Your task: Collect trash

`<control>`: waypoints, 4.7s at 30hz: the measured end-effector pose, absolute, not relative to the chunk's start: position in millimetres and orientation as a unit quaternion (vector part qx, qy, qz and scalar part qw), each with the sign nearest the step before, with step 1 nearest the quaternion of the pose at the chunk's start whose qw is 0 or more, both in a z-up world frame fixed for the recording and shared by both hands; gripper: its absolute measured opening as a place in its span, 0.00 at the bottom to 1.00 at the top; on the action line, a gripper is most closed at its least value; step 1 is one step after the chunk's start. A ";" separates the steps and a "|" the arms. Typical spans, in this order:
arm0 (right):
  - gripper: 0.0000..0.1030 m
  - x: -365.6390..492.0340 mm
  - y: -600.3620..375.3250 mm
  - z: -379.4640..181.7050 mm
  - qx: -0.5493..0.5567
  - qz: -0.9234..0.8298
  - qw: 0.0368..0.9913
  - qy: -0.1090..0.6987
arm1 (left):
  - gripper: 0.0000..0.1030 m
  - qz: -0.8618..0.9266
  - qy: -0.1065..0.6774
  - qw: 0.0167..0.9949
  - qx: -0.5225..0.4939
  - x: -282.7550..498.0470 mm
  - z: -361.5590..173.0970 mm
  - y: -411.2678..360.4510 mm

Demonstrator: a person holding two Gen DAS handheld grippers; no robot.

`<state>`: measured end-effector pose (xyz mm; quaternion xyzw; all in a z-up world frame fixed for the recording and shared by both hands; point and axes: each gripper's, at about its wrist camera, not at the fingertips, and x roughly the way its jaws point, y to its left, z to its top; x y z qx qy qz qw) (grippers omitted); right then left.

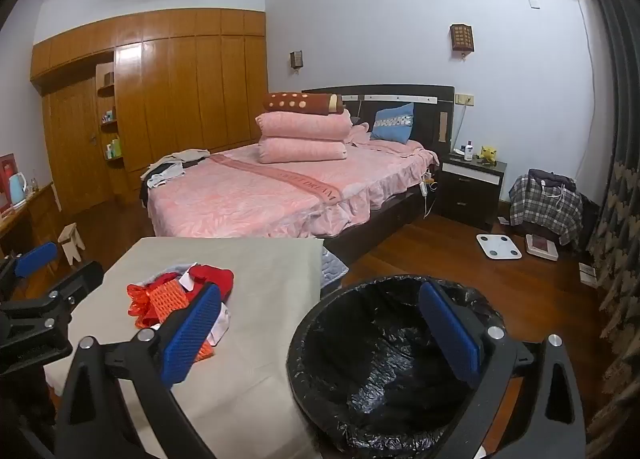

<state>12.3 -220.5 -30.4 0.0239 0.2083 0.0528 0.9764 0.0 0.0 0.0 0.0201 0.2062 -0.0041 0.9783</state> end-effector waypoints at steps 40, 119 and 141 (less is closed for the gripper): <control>0.94 14.3 -219.7 -35.5 0.020 0.051 0.976 0.212 | 0.95 -0.005 0.205 0.978 0.023 0.5 -1.7 8.4; 0.82 108.7 -96.2 -140.5 0.001 0.162 0.949 0.269 | 0.95 0.074 0.266 0.961 -0.005 47.8 -101.5 130.2; 0.14 122.4 -21.7 -196.1 -0.038 0.270 0.900 0.341 | 0.95 0.099 0.300 0.948 -0.021 69.6 -134.4 162.9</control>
